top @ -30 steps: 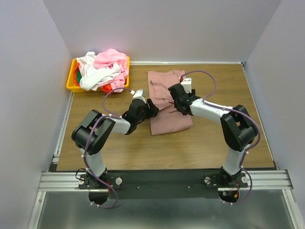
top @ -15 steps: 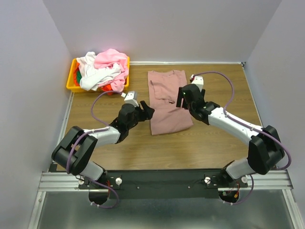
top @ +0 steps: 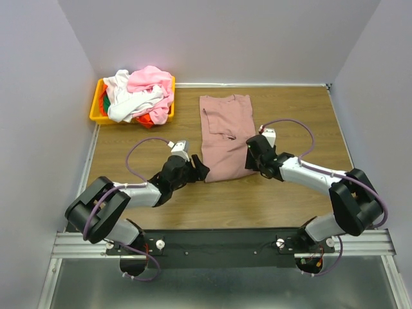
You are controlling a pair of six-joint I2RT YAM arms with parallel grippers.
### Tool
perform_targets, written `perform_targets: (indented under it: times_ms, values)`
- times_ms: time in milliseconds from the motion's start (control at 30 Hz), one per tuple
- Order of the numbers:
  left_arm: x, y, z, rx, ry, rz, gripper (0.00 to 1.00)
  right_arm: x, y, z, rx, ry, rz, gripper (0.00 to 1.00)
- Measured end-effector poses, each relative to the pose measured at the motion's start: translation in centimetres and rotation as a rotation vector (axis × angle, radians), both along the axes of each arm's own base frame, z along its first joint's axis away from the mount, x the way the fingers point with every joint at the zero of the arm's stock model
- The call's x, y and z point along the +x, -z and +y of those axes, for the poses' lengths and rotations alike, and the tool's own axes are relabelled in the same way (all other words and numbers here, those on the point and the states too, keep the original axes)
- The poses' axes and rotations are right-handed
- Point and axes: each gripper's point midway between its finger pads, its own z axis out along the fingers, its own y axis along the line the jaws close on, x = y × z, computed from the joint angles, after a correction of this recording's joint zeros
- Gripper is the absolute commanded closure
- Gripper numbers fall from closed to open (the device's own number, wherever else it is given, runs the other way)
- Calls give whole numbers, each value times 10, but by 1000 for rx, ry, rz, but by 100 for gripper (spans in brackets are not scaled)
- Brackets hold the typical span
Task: Fold and stack the t-shirts
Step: Fold the tshirt
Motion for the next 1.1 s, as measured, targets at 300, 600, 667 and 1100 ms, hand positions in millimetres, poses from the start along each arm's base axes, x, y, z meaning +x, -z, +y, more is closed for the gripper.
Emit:
perform_targets:
  times_ms: [300, 600, 667, 1100]
  values:
    - [-22, 12, -9, 0, 40, 43, 31, -22, 20, -12, -1, 26, 48, 43]
    - [-30, 13, -17, -7, 59, 54, 32, -29, 30, -18, -10, 34, 68, 48]
    - [-30, 14, -17, -7, 53, 57, 33, -30, 31, -19, -9, 37, 70, 50]
    - [-32, 24, -19, 26, 34, 83, 43, -30, 40, -15, 31, 33, 76, 75]
